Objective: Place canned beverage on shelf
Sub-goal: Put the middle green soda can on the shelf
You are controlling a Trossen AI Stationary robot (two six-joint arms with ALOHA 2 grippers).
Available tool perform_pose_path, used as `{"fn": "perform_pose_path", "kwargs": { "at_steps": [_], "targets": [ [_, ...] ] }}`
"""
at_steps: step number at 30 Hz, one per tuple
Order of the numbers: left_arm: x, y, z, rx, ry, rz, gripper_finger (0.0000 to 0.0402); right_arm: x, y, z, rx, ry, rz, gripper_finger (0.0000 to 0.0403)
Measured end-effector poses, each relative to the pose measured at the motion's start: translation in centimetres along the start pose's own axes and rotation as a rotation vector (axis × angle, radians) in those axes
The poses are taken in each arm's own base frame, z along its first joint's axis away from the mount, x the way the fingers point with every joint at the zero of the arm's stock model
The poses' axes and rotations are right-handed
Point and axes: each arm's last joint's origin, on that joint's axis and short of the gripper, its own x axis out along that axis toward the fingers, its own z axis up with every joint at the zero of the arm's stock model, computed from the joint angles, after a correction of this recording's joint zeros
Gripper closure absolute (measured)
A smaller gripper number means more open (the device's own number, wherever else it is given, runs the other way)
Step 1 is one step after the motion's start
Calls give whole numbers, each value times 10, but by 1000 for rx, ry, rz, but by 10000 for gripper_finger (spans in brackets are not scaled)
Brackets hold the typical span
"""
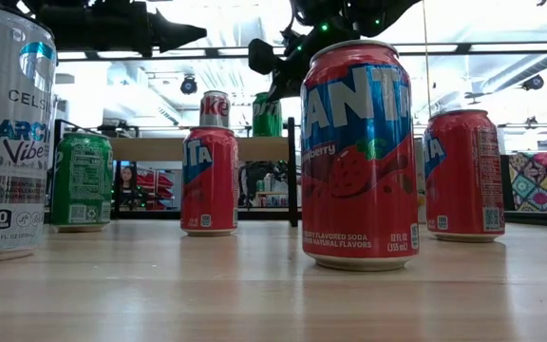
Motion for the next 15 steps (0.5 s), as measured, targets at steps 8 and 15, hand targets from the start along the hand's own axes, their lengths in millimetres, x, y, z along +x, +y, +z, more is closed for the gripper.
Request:
{"fn": "perform_pose_path", "kwargs": {
  "at_steps": [8,15],
  "targets": [
    [0,0,0,0,-1,0,402,-7,12,-5,22,9,36,394],
    [0,1,1,-2,-15,8,402,0,15,-11,48,3,49,394]
  ]
}}
